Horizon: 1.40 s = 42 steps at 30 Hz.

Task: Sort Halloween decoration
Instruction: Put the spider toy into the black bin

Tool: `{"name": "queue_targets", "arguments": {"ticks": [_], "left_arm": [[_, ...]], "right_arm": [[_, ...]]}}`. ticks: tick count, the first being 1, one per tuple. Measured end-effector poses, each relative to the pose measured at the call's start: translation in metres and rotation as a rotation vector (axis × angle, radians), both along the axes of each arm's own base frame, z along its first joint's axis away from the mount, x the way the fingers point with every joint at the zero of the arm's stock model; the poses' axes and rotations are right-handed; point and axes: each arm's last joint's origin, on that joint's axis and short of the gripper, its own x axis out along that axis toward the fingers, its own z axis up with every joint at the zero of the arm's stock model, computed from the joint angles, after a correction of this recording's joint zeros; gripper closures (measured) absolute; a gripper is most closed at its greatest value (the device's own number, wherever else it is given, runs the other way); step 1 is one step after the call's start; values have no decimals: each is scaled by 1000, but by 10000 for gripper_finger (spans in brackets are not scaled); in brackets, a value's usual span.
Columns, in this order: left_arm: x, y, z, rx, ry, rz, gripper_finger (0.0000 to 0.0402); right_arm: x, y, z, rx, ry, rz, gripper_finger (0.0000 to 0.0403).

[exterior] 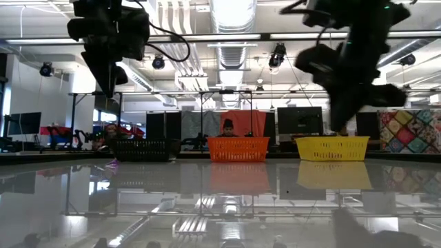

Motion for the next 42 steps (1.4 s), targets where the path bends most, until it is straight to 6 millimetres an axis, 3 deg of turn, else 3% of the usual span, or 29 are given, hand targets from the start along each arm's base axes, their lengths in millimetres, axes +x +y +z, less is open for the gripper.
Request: {"name": "queue_targets", "arguments": {"ticks": [14,25,32,42], "left_arm": [[2,6,1,75,-19,21,306],[-2,14,1,77,-18,64,306],[-7,22,2,86,-28,98,306],[-11,36,4,119,-73,168,306]], "right_arm": [[58,-79,4,-131,-433,51,393],[122,-133,11,-218,-485,207,393],[151,-172,11,-230,-531,244,393],[199,-200,1,-205,-615,355,394]]}}
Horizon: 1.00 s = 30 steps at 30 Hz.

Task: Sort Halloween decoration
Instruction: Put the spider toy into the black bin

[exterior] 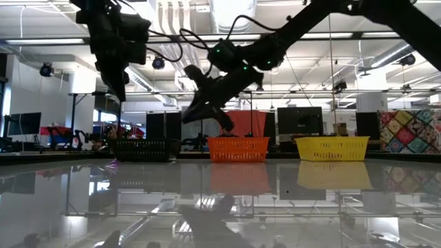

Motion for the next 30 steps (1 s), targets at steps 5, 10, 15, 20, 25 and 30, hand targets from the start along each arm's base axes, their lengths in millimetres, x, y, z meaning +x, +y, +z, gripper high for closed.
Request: {"name": "queue_targets", "arguments": {"ticks": [5,10,15,20,25,30], "left_arm": [[-4,5,1,3,-5,33,306],[-5,6,1,4,-7,41,306],[-5,6,1,4,-7,41,306],[-5,6,1,0,-8,51,306],[-5,5,1,-6,-6,61,306],[-5,5,1,-12,-6,78,306]], "right_arm": [[21,-9,-2,-11,-36,40,394],[32,-17,-4,-4,-70,73,394],[36,-25,-4,-31,-82,73,390],[39,-34,-3,-86,-98,89,381],[47,-37,0,-132,-102,117,370],[50,-38,3,-159,-42,152,344]]}}
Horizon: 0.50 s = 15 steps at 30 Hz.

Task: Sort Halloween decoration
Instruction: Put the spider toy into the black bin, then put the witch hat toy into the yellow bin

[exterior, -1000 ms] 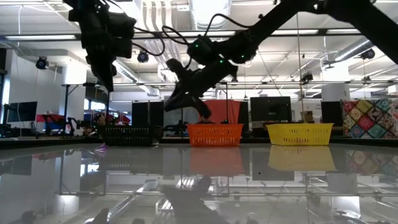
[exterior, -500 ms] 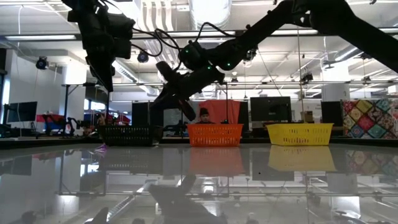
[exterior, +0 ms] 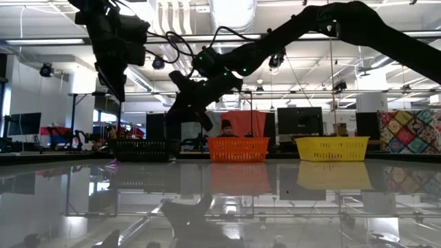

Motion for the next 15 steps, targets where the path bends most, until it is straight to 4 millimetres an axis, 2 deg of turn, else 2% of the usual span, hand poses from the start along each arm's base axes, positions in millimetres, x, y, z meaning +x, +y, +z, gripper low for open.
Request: {"name": "queue_targets", "arguments": {"ticks": [5,11,15], "left_arm": [[0,0,0,-14,1,31,306],[2,1,-4,-30,20,32,306],[3,3,-7,-40,34,29,306]], "right_arm": [[-1,-1,4,-18,9,9,315],[-1,-6,22,-32,-18,2,292],[-7,-6,27,-18,67,15,286]]}}
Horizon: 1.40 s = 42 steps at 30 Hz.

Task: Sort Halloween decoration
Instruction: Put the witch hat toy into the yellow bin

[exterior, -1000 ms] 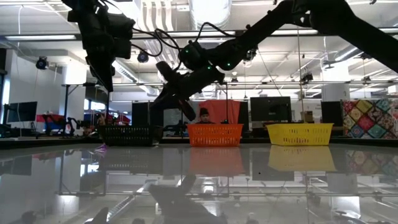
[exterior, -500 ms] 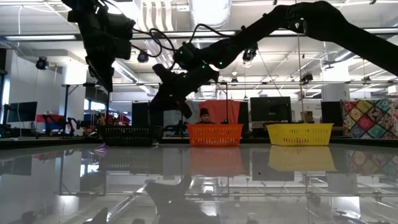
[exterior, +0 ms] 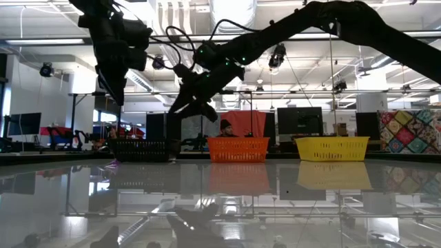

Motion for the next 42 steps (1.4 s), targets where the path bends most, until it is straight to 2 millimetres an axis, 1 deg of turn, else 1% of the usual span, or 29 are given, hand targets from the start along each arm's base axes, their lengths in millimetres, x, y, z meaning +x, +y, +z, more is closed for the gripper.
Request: {"name": "queue_targets", "arguments": {"ticks": [8,15,19,23,25,27,30,33,38,42], "left_arm": [[5,4,-8,-21,32,-22,300],[2,1,-9,-52,66,-17,258],[3,0,-9,-55,59,-41,237],[5,-3,-9,-84,32,-64,233],[8,-4,-9,-100,18,-13,233],[11,-6,-12,-125,9,77,232],[15,-11,-18,-161,18,169,232],[17,-19,-32,-198,45,219,232],[15,-31,-58,-222,84,216,232],[11,-36,-74,-247,112,258,232]], "right_arm": [[-23,10,23,-16,246,139,284],[-35,16,46,10,329,168,284],[-44,21,51,35,385,182,284],[-54,27,56,55,458,184,284],[-57,30,58,60,495,169,284],[-60,34,60,62,531,144,284],[-62,41,62,72,584,94,284],[-64,48,64,81,635,59,284],[-67,65,64,120,727,34,284],[-66,81,63,122,797,7,284]]}}
